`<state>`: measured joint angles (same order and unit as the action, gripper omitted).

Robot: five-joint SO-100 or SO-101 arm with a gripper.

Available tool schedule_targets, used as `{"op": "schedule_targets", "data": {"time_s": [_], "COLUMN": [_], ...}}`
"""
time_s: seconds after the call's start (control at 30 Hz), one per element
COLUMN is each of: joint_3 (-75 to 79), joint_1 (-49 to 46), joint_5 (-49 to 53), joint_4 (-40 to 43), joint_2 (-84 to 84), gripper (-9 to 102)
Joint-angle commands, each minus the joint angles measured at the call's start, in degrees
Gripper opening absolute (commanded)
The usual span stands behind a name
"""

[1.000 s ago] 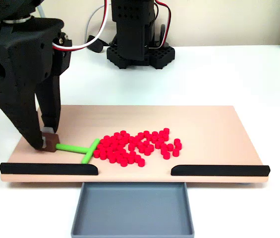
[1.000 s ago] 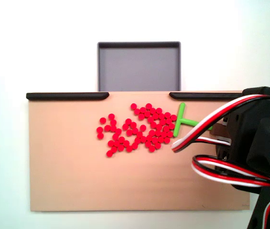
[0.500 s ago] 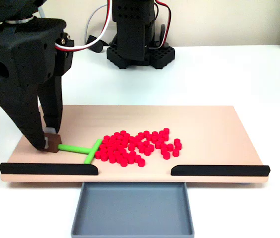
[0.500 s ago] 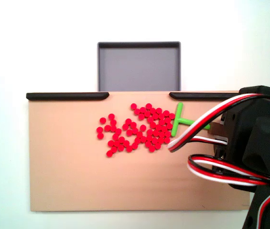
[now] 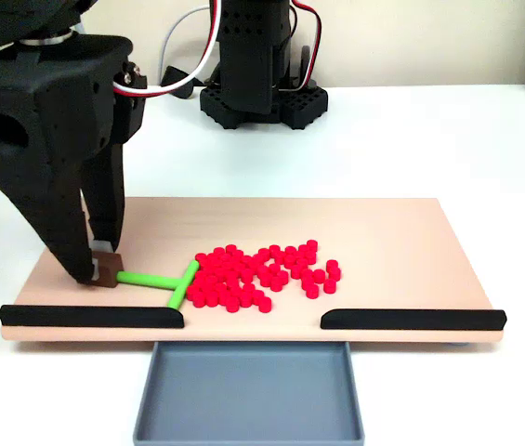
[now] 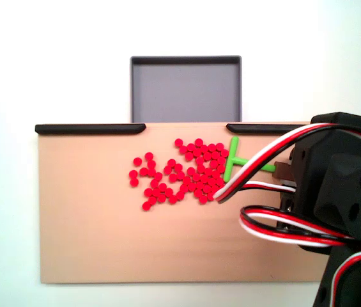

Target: Push granules from right to the grey container

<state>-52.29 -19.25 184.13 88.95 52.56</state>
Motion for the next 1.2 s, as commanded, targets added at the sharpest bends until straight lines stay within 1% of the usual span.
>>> {"op": "schedule_targets", "data": {"time_s": [0.0,0.6,0.9,1.17], "joint_3": [0.88,0.88,0.88,0.88], "joint_1": [0.44,1.41,1.67,1.76], "joint_5": [21.01,18.63,15.03,9.84], "joint_4": [0.18,0.18,0.18,0.0], "joint_2": [2.29,2.29,2.29,2.29], "gripper": [0,0,0,0]}}
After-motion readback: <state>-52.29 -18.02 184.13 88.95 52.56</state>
